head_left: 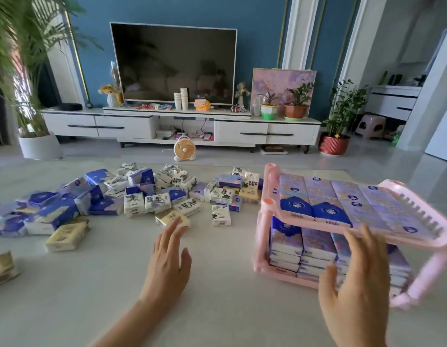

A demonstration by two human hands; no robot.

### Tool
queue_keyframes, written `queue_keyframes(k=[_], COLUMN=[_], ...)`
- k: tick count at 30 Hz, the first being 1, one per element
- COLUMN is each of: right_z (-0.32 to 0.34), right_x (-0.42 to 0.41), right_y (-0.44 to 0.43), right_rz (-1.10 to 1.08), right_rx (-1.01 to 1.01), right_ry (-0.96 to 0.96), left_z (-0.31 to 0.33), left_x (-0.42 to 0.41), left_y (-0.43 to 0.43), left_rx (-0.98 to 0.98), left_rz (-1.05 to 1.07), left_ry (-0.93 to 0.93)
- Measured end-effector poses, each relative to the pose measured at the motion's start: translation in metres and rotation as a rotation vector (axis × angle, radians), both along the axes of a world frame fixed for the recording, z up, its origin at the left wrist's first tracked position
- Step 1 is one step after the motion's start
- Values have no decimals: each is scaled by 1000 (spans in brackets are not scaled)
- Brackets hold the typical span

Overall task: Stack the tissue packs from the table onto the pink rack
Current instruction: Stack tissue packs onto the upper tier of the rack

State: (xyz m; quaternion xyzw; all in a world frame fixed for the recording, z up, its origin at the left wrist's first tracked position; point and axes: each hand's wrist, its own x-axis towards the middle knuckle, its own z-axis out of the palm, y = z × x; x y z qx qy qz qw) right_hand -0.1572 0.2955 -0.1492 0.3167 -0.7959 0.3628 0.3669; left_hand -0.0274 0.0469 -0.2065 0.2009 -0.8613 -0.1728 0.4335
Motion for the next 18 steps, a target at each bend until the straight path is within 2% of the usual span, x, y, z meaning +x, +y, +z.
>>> queue_keyframes(k=[2,6,12,16,18], right_z=[-2,-17,-25,-11,-3], right_x=[25,53,49,46,45], right_y=[-29,-99,-206,-286,-326], right_rz=[217,554,691,732,738], right_rx=[-20,126,240,230,252], right_ry=[30,6,-424,-533,-520], left_z=[1,1,4,1,1], left_x=[5,6,14,21,20], left_y=[-29,-86,-148,-168,-167], left_rx=[52,68,225,325,343], left_rz=[60,160,337,427,423], left_ry=[61,105,177,207,220])
